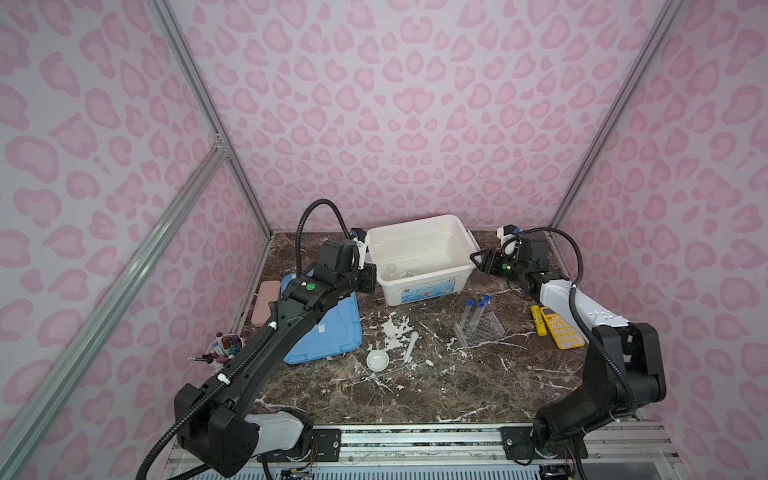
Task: Organize the chemistry lab equipment
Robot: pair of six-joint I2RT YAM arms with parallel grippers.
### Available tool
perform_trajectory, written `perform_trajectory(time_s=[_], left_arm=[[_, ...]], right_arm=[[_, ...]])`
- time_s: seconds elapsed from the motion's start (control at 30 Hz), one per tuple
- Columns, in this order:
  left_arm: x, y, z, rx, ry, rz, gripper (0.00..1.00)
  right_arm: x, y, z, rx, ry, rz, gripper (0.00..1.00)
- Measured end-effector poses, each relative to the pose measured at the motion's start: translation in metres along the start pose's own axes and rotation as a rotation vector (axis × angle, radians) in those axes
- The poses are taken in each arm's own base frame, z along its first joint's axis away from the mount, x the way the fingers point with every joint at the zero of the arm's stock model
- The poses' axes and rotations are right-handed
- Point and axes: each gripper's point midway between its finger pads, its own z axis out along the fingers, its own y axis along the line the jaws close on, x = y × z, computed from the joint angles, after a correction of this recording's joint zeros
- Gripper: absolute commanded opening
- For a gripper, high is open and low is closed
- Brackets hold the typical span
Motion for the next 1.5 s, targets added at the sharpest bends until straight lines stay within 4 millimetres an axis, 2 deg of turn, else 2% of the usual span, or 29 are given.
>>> perform_trajectory(time_s=[0.23,0.5,0.8,1.0,1.23,1.5], left_arm=[[-0.009,-0.001,0.008,-0.001,0.001,0.025,0.05],[-0.030,-0.005,0.022,0.002,-0.010,0.055,0.05],[-0.040,-0.010,0.043,0.026,0.009,0.088,0.05],[-0.044,-0.014,0.065,0.048,0.046,0.096,0.05],[-0.038,-0.015,0.089,0.054,0.109,0.117,0.05],[-0.031,-0.016,0.129,0.039,0.191,0.146,0.05]], right_arm=[[0.005,0.010,0.003,-0.031,0.027,-0.004,0.60],[0.016,0.022,0.008,-0.045,0.073,-0.015,0.57],[0.025,0.033,0.007,-0.054,0.101,-0.025,0.57],[0.036,0.046,0.007,-0.067,0.137,-0.037,0.57],[0.037,0.051,0.000,-0.070,0.144,-0.045,0.58],[0.038,0.052,-0.003,-0.065,0.147,-0.051,0.61]])
